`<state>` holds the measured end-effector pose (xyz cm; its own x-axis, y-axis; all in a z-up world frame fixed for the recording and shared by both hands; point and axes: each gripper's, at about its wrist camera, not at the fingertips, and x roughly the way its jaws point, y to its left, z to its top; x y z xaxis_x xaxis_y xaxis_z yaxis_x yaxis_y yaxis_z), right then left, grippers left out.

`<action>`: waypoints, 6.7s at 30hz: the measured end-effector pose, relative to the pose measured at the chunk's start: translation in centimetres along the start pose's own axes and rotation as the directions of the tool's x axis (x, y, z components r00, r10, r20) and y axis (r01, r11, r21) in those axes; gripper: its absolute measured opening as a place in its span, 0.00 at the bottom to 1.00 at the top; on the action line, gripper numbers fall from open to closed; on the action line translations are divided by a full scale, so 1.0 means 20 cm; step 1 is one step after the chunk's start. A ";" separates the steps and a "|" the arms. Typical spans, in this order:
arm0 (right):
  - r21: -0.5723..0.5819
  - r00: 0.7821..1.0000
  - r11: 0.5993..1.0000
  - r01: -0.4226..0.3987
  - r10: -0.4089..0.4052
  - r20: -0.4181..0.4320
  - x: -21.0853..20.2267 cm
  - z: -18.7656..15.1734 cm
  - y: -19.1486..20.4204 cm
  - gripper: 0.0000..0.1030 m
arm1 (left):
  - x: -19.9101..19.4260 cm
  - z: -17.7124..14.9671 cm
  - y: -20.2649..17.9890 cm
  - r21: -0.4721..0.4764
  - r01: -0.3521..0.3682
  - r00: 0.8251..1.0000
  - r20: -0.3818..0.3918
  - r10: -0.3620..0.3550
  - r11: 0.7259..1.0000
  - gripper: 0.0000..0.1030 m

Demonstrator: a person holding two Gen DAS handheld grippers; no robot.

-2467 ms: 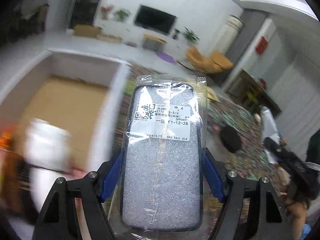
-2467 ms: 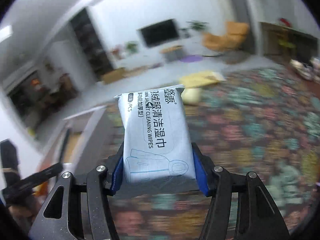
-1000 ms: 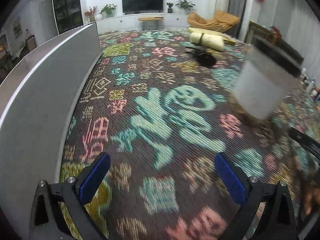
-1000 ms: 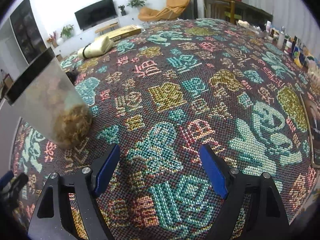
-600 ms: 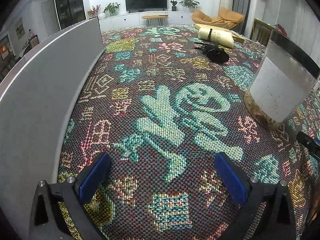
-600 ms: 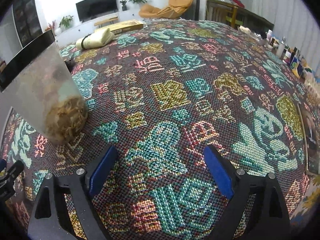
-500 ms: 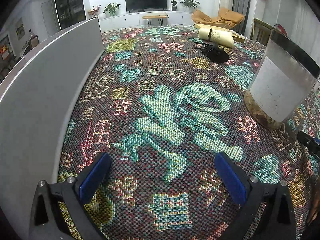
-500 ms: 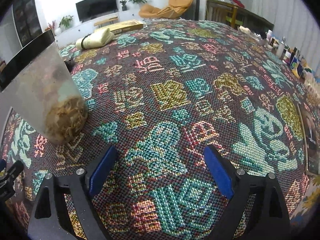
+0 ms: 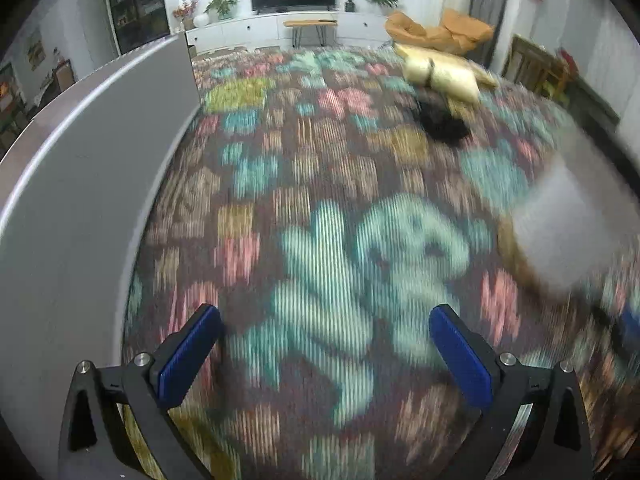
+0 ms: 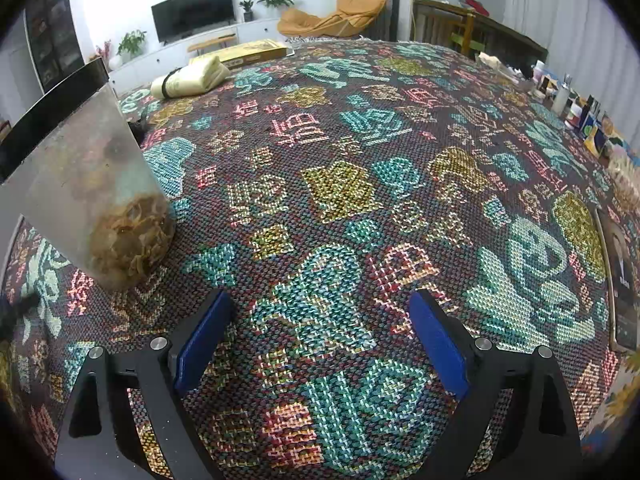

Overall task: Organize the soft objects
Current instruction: 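Grasp the black claw hair clip with the left tool and lift it, then lower the held hair clip back onto the table with the left tool, then grasp the cream rolled cloth bundle with the right tool while the left holds the clip, then hold the cream bundle in the right tool and the clip in the left on the table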

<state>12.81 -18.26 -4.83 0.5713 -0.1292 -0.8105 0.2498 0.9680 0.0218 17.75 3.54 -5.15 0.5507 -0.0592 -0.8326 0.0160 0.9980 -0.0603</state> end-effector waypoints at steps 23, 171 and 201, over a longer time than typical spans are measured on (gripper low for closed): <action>0.000 1.000 1.000 0.002 -0.002 0.000 0.00 0.00 0.00 0.92 | 0.56 0.78 -0.47 0.160 0.087 0.995 -0.056 -0.079 0.983 0.41; -0.038 1.000 0.999 0.020 -0.019 0.019 0.06 0.07 -0.20 0.91 | -0.02 -0.18 -0.14 0.147 0.037 0.998 0.036 -0.043 0.988 1.00; -0.038 1.000 0.999 0.020 -0.019 0.019 0.06 0.07 -0.20 0.91 | -0.02 -0.18 -0.14 0.147 0.038 0.998 0.035 -0.044 0.988 1.00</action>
<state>13.65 -22.56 -5.00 0.5814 -0.1520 -0.7993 0.2314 0.9727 -0.0166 14.44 0.73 -6.74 0.5786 -0.1019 -0.8092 0.1592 0.9872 -0.0104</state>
